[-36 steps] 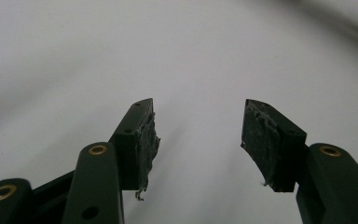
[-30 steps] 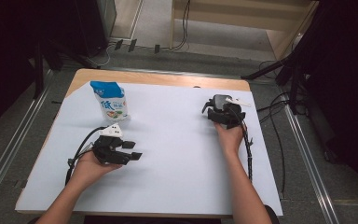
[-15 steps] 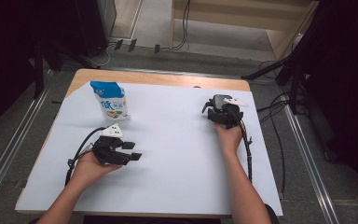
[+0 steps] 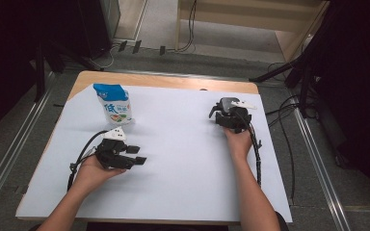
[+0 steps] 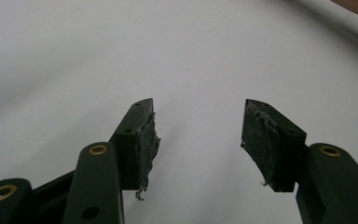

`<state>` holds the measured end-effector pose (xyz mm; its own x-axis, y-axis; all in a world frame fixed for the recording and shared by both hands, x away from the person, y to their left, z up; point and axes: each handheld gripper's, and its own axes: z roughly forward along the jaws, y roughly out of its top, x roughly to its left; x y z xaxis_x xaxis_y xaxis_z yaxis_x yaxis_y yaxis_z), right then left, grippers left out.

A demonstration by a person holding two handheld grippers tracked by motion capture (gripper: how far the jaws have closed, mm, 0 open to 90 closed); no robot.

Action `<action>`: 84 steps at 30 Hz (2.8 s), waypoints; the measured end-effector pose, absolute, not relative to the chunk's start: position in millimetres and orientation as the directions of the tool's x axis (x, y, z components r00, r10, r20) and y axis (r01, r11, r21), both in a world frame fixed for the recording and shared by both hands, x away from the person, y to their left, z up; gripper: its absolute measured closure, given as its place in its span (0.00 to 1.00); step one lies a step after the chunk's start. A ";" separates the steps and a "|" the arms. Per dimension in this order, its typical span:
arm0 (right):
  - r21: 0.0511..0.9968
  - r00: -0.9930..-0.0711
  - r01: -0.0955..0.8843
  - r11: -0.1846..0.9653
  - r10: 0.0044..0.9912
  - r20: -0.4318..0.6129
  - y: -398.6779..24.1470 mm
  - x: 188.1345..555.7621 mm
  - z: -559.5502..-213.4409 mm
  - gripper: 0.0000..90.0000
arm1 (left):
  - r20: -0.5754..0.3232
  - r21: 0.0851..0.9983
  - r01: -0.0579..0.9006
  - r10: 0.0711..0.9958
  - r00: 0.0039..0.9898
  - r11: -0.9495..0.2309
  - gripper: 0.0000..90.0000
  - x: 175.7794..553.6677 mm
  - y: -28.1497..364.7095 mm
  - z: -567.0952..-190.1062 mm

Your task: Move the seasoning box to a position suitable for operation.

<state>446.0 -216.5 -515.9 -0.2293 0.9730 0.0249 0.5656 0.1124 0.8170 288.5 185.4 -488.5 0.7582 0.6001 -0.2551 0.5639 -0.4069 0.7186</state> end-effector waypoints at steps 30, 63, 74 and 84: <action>0.837 -0.360 0.528 0.146 0.931 0.064 -201.1 400.8 -486.9 0.17 | -0.322 0.690 0.603 0.576 0.751 -0.401 0.50 312.5 183.1 -483.7; 0.823 -0.657 0.459 0.333 0.751 0.063 -100.1 336.8 -499.8 0.17 | -0.293 0.703 0.595 0.604 0.741 -0.389 0.51 314.5 198.9 -478.2; 0.823 -0.712 0.436 0.363 0.699 0.069 -78.4 335.4 -512.8 0.17 | -0.288 0.701 0.596 0.609 0.739 -0.392 0.51 312.4 201.5 -479.8; 0.811 -0.745 0.407 0.421 0.667 0.027 -76.3 333.5 -520.5 0.16 | -0.290 0.695 0.596 0.601 0.745 -0.402 0.50 311.7 198.0 -481.2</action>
